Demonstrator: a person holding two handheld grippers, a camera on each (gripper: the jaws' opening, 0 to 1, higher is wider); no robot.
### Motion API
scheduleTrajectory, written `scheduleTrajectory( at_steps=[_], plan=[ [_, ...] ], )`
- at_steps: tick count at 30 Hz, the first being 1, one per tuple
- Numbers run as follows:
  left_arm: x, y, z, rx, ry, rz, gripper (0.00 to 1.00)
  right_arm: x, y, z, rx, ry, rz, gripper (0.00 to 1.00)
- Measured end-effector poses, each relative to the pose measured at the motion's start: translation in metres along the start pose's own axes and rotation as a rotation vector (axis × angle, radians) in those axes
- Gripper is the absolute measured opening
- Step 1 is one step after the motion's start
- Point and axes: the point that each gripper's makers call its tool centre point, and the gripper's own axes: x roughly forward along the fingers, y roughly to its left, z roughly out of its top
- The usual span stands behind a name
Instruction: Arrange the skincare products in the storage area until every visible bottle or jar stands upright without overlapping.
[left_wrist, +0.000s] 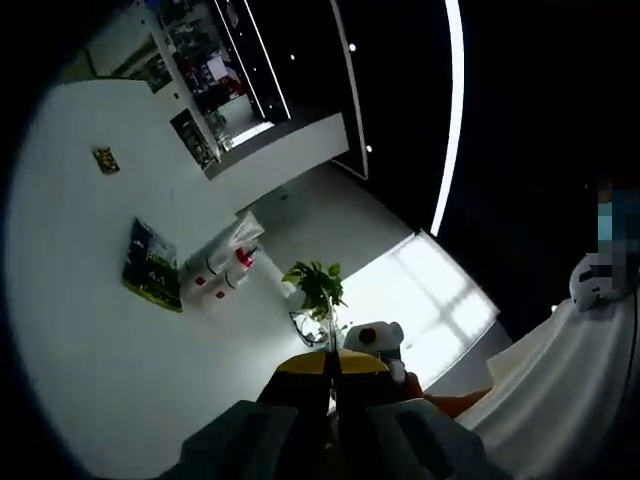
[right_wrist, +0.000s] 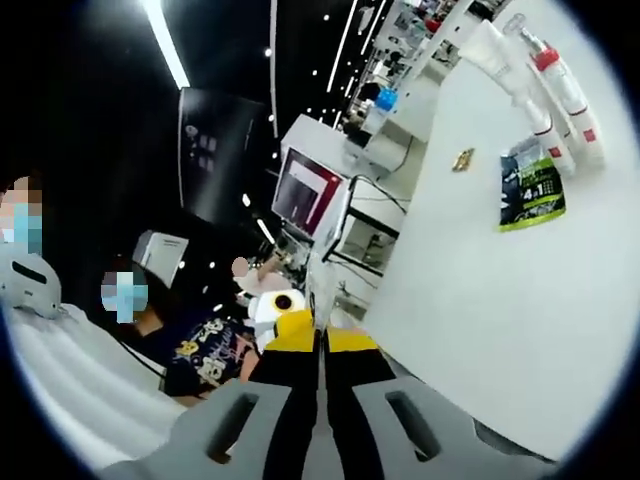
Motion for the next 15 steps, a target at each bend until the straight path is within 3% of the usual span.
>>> scheduleTrajectory(
  at_steps=[15],
  plan=[
    [0.001, 0.012, -0.017, 0.041, 0.083, 0.075, 0.01, -0.01, -0.017, -0.006, 0.029, -0.091, -0.085, 0.0]
  ],
)
